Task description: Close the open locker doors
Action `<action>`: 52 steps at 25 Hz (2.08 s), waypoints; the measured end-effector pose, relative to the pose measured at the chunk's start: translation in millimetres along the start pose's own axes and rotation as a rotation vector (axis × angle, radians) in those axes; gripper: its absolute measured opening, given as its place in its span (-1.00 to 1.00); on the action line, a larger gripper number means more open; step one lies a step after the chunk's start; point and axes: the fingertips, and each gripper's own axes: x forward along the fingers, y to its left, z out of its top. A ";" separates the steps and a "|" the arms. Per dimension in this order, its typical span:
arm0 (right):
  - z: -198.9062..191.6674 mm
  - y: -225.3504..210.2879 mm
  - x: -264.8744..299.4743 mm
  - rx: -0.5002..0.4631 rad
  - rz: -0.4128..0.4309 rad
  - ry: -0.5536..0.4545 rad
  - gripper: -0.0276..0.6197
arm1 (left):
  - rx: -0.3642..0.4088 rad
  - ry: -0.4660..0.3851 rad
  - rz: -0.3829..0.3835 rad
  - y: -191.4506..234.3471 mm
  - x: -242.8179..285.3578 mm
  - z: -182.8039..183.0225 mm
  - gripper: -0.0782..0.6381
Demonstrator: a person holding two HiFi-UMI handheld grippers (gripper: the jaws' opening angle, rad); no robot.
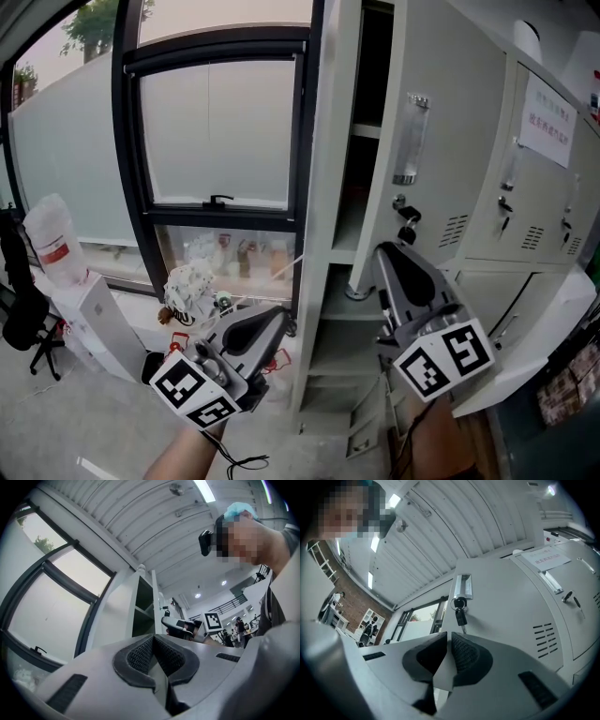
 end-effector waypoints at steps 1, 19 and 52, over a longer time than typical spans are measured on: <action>-2.3 -2.2 0.5 0.006 0.002 0.001 -0.86 | 0.001 0.002 0.005 0.6 0.6 -0.9 -0.76; -31.8 -18.5 22.8 0.072 0.028 0.015 -0.86 | 0.021 0.024 0.059 14.7 4.3 -7.4 -0.76; -67.4 -46.5 50.0 0.149 0.031 0.043 -0.86 | 0.023 0.024 0.063 42.6 32.2 -17.9 -0.76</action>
